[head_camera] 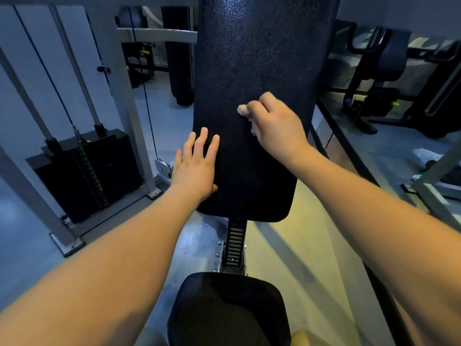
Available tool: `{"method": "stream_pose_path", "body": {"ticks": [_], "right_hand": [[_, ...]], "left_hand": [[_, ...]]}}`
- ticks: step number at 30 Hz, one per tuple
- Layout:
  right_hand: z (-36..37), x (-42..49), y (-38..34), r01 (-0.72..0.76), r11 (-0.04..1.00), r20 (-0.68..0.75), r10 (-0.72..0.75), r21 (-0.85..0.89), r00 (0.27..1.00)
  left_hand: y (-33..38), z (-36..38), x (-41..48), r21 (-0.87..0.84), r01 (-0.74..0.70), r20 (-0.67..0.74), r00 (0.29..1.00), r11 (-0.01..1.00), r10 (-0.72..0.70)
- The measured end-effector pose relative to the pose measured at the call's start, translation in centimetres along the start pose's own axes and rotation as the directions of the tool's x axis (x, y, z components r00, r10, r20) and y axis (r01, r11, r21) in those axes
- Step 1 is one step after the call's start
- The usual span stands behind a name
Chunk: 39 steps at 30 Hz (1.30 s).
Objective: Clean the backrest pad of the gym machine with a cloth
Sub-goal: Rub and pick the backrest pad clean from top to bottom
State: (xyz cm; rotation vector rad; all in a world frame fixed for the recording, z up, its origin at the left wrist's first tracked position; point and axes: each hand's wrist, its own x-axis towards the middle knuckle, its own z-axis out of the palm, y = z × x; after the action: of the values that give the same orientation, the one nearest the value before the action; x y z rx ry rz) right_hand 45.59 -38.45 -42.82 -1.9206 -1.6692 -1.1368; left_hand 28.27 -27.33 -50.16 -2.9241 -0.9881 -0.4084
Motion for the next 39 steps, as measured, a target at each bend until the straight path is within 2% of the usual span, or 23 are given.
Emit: {"method": "stream_pose_path", "body": {"ticks": [2,5,7,10,13,15,18,21,24,28,31,34,35,37,39], "right_hand": [[1.0,-0.8,-0.9,-0.057,0.998,-0.019,0.057,0.009,0.998],[2.6,-5.0,-3.7,-0.038,0.998,0.008,0.037,0.046,0.999],[3.9,-8.8,-5.4,-0.009,0.999,0.079,0.005,0.052,0.997],[5.2,-15.1,-7.6,0.116,0.988,0.257,-0.14,0.106,0.956],[4.5,-16.3,-7.4,0.112,0.974,0.362,-0.178,0.197,0.915],[3.0,-14.3,-7.1,0.051,0.983,0.31,-0.105,0.178,0.945],[0.7,-9.5,-6.2,-0.111,0.982,0.088,0.099,0.149,0.991],[0.2,-4.4,-4.8,-0.228,0.968,-0.082,0.237,0.105,0.968],[1.9,-2.3,-4.2,-0.298,0.954,-0.052,0.299,0.021,0.953],[3.6,-3.1,-5.6,-0.269,0.963,-0.04,0.269,-0.002,0.962],[4.3,-6.5,-7.7,-0.158,0.987,0.02,0.158,-0.012,0.987],[5.6,-12.8,-9.8,-0.032,0.998,0.117,0.025,0.056,0.993],[6.2,-15.4,-10.4,0.025,0.998,0.188,-0.035,0.056,0.982],[7.0,-20.2,-10.7,0.098,0.993,0.386,-0.113,0.059,0.915],[6.6,-23.5,-9.7,0.044,0.995,0.513,-0.085,0.09,0.854]], "left_hand": [[0.0,0.1,-0.1,0.0,-0.002,-0.009,1.0,1.0,0.002],[0.0,0.4,-0.4,-0.009,-0.01,-0.021,1.0,1.0,0.01],[0.0,0.7,-0.8,-0.013,-0.019,-0.045,0.999,1.0,0.018],[-0.2,1.2,-1.6,-0.004,-0.034,-0.086,0.996,0.999,0.033],[-0.4,1.6,-2.3,-0.009,-0.027,-0.108,0.994,1.0,0.026],[-0.4,1.9,-3.0,-0.028,-0.021,-0.117,0.993,0.999,0.018],[-0.4,2.8,-4.3,-0.118,-0.005,-0.131,0.991,0.993,-0.011],[-0.5,3.6,-5.0,-0.198,0.008,-0.11,0.993,0.98,-0.03],[-0.8,3.8,-4.8,-0.243,-0.003,-0.117,0.993,0.97,-0.027],[-1.3,4.1,-4.7,-0.235,-0.037,-0.124,0.992,0.971,0.008],[-1.3,4.6,-4.8,-0.232,-0.054,-0.134,0.991,0.971,0.023],[-1.3,4.8,-5.0,-0.23,-0.054,-0.129,0.991,0.972,0.025],[-1.2,4.8,-5.0,-0.226,-0.054,-0.121,0.992,0.973,0.027],[-1.1,4.5,-5.1,-0.223,-0.046,-0.098,0.995,0.974,0.024],[-0.8,4.1,-5.1,-0.242,-0.027,-0.082,0.997,0.97,0.008]]}}
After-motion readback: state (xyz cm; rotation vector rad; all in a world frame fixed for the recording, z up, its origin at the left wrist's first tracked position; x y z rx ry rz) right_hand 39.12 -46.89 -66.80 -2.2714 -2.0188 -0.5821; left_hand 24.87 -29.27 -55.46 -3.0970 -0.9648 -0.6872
